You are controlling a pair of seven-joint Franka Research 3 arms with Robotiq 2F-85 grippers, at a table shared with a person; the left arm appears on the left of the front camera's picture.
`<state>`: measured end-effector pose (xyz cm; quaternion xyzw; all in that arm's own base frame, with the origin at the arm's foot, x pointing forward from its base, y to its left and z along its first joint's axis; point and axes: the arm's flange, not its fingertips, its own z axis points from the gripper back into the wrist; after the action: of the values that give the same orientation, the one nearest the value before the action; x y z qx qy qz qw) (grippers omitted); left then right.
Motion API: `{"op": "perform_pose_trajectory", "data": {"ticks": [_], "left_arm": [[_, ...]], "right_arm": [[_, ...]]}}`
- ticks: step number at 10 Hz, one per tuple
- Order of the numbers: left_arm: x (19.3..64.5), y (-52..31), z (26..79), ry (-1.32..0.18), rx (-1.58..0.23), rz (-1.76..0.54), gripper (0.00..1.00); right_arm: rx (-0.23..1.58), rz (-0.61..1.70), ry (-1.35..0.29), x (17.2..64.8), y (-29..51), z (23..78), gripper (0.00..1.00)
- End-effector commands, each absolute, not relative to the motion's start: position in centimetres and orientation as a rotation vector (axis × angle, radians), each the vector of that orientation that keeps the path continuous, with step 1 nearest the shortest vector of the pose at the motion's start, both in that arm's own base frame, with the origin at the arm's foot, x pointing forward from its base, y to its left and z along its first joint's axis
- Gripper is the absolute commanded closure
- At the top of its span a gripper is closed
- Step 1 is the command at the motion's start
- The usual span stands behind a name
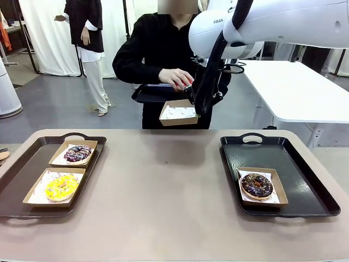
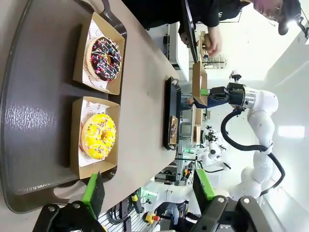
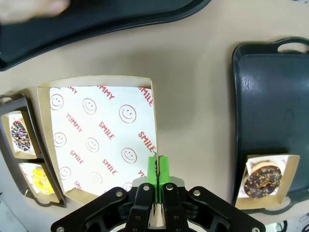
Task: Individually package the donuts and arrange them on the tray.
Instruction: Place the picked Paper togo box on the Handle tray while simultaneously picking up another Paper togo box from the table with the other hand, then place the picked Paper togo box on the Handle tray.
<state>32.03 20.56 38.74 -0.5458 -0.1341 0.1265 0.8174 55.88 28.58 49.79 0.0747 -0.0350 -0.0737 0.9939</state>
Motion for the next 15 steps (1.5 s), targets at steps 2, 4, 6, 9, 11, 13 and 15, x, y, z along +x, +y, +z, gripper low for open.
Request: {"op": "perform_pose_trajectory", "data": {"ticks": [2,4,6,9,11,13,15], "left_arm": [[31.86,20.62,38.8,-0.287,-1.17,0.27,0.04],[31.86,20.62,38.8,-0.287,-1.17,0.27,0.04],[31.86,20.62,38.8,-0.287,-1.17,0.27,0.04],[31.86,20.62,38.8,-0.287,-1.17,0.27,0.04],[31.86,20.62,38.8,-0.287,-1.17,0.27,0.04],[31.86,20.62,38.8,-0.287,-1.17,0.27,0.04],[31.86,20.62,38.8,-0.287,-1.17,0.27,0.04]], "right_arm": [[0.153,-0.149,-0.078,55.87,28.55,49.84,1.0],[0.153,-0.149,-0.078,55.87,28.55,49.84,1.0],[0.153,-0.149,-0.078,55.87,28.55,49.84,1.0],[0.153,-0.149,-0.078,55.87,28.55,49.84,1.0],[0.153,-0.149,-0.078,55.87,28.55,49.84,1.0],[0.153,-0.149,-0.078,55.87,28.55,49.84,1.0],[0.153,-0.149,-0.078,55.87,28.55,49.84,1.0]]}}
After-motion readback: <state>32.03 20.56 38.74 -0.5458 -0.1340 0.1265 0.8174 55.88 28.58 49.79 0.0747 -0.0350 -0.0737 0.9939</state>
